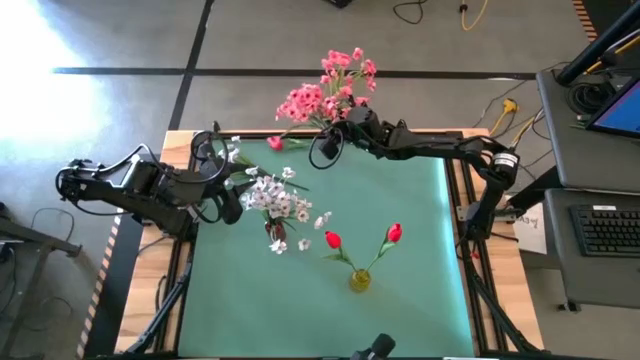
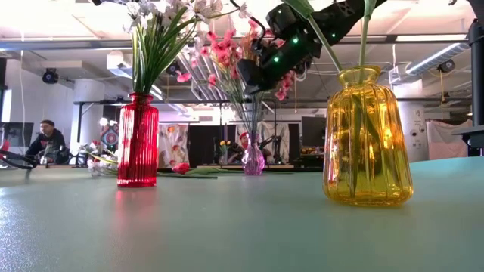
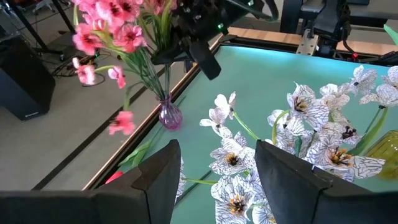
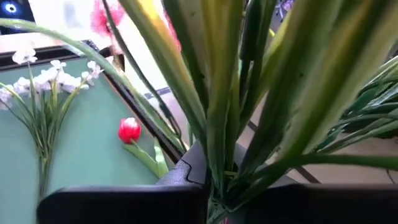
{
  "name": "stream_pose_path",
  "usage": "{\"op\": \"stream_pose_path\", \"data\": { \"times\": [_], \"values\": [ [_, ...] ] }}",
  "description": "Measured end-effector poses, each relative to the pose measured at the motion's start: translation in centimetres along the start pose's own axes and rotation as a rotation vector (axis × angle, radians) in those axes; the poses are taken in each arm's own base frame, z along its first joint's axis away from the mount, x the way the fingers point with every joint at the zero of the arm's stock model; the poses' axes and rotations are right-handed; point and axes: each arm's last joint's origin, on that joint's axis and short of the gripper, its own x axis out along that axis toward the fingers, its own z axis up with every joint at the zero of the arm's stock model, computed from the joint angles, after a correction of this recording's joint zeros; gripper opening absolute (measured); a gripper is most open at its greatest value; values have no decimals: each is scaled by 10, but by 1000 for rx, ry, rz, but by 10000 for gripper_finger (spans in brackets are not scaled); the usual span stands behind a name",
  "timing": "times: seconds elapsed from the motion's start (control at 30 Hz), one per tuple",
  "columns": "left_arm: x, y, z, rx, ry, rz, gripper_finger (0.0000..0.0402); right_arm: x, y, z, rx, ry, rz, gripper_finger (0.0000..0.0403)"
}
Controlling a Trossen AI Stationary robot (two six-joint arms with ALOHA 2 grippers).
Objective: Sort flowers into vase by color
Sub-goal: Put the pink flower into the purple flower vase
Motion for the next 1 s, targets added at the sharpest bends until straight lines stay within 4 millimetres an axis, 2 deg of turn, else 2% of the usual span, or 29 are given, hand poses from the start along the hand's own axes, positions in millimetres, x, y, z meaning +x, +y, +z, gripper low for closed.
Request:
{"op": "stream_pose_path", "data": {
  "times": [0.17,0.27,0.5,0.7,0.83,1.0],
  "values": [
    [0,0,0,0,0,0,193,-3,-1,2,1,-1,-8,19],
    [0,0,0,0,0,0,193,-7,-2,5,2,-7,-6,34],
    [0,0,0,0,0,0,193,-8,-2,-1,-4,60,0,121],
    [0,0,0,0,0,0,193,-13,-1,2,7,58,7,198],
    [0,0,0,0,0,0,193,-22,2,8,4,48,18,229],
    [0,0,0,-1,0,0,193,-35,4,18,-2,8,32,247]
  ]
}}
